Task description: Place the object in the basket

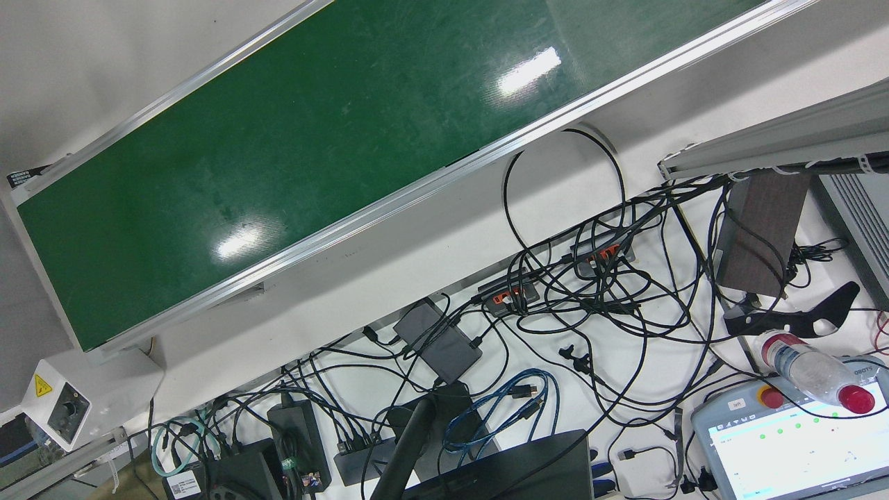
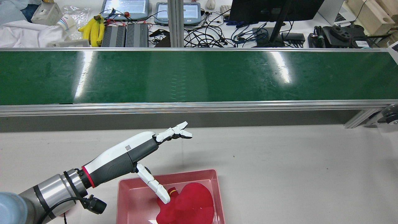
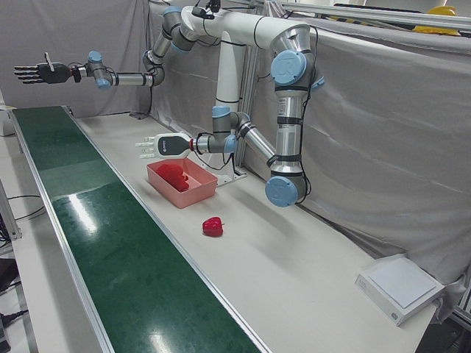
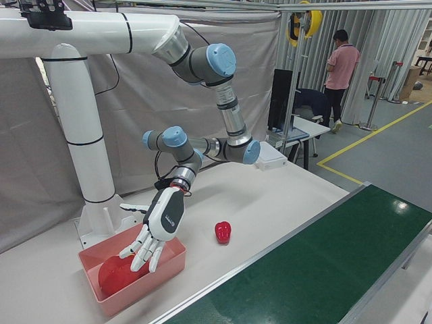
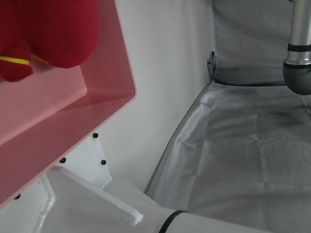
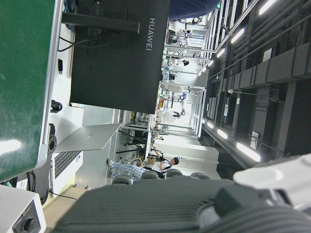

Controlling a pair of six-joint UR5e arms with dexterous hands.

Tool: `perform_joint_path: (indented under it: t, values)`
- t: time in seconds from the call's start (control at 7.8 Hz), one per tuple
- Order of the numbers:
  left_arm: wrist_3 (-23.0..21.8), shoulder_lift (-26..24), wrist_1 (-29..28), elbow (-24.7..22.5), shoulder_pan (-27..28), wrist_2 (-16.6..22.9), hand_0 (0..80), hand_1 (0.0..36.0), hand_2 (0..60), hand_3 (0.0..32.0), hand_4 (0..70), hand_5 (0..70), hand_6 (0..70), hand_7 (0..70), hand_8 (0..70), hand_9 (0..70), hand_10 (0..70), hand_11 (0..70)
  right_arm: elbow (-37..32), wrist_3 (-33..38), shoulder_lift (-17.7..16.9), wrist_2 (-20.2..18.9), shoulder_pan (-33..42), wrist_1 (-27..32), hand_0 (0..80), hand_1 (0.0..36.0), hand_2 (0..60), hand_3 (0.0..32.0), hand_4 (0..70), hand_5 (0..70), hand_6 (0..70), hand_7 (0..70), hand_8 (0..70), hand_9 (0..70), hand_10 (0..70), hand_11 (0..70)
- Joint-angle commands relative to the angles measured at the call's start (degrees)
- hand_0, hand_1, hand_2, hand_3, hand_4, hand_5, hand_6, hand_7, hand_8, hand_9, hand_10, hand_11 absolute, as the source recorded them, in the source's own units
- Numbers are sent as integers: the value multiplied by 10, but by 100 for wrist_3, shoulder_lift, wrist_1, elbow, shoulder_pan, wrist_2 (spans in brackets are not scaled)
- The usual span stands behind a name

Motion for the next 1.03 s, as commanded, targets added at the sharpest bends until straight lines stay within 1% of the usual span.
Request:
perform_joint_path:
  t: [0.0,0.13,0.26,0.51,0.64,0.77,0.9]
  values:
    - [-63,-8,6,-229,-121,-9,514,140,0,0,112,355,43,65,135,211,45,80,0,0,0,0,3,0,0,0,0,0,0,0,0,0,0,0,0,0]
    - [-80,0,24,-466,-331,0,504,133,0,0,116,442,62,103,193,295,81,131,9,0,0,0,-6,0,0,0,0,0,0,0,0,0,0,0,0,0]
    - [-98,-8,233,-695,-507,0,504,132,0,0,124,496,75,137,217,331,100,158,0,0,0,0,-6,0,0,0,0,0,0,0,0,0,0,0,0,0]
    - [-98,9,322,-758,-482,9,505,133,0,0,126,492,73,130,211,322,103,162,0,0,0,0,-6,0,0,0,0,0,0,0,0,0,0,0,0,0]
    - [-98,1,358,-767,-491,18,505,130,0,0,126,493,74,132,217,331,111,174,0,0,0,0,3,0,0,0,0,0,0,0,0,0,0,0,0,0]
    - [-107,1,384,-819,-491,18,505,127,0,0,124,508,84,151,250,379,138,213,0,0,0,0,-6,0,0,0,0,0,0,0,0,0,0,0,0,0]
    - [-98,1,419,-855,-491,18,507,127,0,0,126,523,89,166,257,390,152,234,0,0,0,0,-6,0,0,0,0,0,0,0,0,0,0,0,0,0]
